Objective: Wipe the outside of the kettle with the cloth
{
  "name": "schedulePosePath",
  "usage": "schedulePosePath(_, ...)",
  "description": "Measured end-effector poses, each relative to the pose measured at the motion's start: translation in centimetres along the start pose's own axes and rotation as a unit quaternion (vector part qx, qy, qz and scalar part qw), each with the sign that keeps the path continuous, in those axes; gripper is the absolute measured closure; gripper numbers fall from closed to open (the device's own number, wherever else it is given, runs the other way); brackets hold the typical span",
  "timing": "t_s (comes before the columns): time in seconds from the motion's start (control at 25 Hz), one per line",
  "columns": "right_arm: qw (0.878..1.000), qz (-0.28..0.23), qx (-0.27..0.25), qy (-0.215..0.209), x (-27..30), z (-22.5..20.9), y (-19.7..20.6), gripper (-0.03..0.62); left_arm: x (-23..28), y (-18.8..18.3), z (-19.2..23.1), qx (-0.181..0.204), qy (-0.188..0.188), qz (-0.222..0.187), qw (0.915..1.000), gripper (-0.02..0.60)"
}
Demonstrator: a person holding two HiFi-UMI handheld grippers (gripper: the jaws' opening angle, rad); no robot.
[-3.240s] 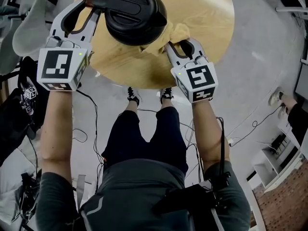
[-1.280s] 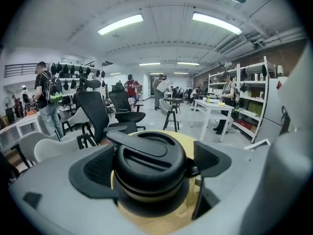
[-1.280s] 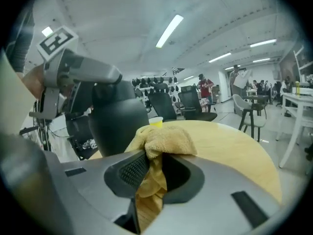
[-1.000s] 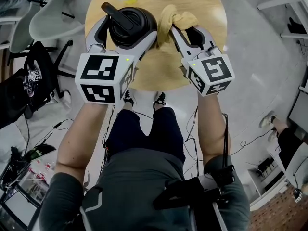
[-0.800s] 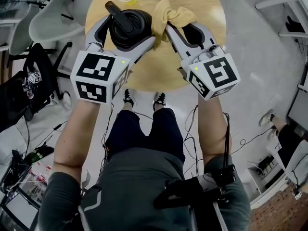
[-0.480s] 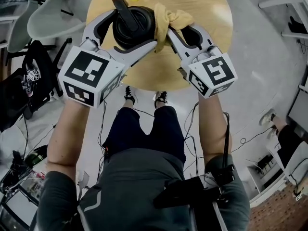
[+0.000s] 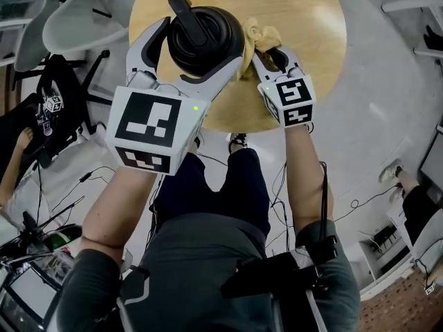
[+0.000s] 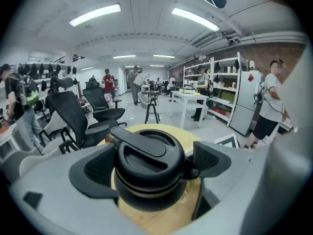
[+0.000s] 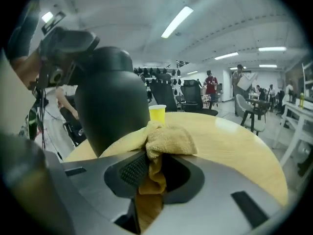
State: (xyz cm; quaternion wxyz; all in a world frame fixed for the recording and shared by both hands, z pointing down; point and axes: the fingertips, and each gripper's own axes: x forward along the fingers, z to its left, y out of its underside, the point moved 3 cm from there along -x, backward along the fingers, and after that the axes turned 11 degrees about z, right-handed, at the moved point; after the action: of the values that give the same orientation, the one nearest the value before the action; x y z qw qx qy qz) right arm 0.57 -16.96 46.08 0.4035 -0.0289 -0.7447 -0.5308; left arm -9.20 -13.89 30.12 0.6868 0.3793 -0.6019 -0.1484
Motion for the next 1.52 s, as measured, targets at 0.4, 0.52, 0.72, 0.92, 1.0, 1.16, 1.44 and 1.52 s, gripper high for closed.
schedulePosePath(0.4, 0.999, -0.029, 0.027, -0.001, -3.3, -0.2, -2.5, 0.499, 0.3, 0.7, 0.8, 0.021, -0.007, -0.007, 0.9997, 0.092)
schedulePosePath(0.52, 0.997, -0.067, 0.028, -0.005, -6.0, -0.2, -5.4, 0.499, 0.3, 0.9, 0.8, 0.061, 0.030, 0.010, 0.9976, 0.092)
schedulePosePath(0.72, 0.991, -0.129, 0.031, -0.024, -10.0, 0.6, -10.1, 0.499, 0.4, 0.8, 0.6, 0.117, 0.086, 0.025, 0.9892, 0.092)
schedulePosePath(0.92, 0.989, -0.143, 0.003, -0.035, -10.5, 2.2, -13.2, 0.499, -0.2, 1.0, 1.1, 0.179, 0.165, 0.024, 0.9697, 0.092)
schedulePosePath(1.0, 0.991, -0.130, -0.007, -0.034, -9.4, 2.6, -13.0, 0.499, -0.5, 1.0, 1.4, 0.196, 0.200, 0.017, 0.9599, 0.098)
schedulePosePath(1.16, 0.993, -0.115, 0.017, -0.028, -7.3, 2.4, -10.7, 0.499, -0.4, 0.6, 1.2, 0.218, 0.220, 0.015, 0.9508, 0.101)
schedulePosePath(1.44, 0.998, -0.051, 0.044, -0.008, -2.8, 0.6, -5.1, 0.499, -0.4, 0.8, 1.4, 0.173, 0.176, 0.013, 0.9690, 0.100)
schedulePosePath(1.52, 0.999, -0.029, 0.042, -0.001, -1.4, 0.4, -3.4, 0.500, -0.7, 0.6, 1.2, 0.153, 0.163, 0.012, 0.9746, 0.098)
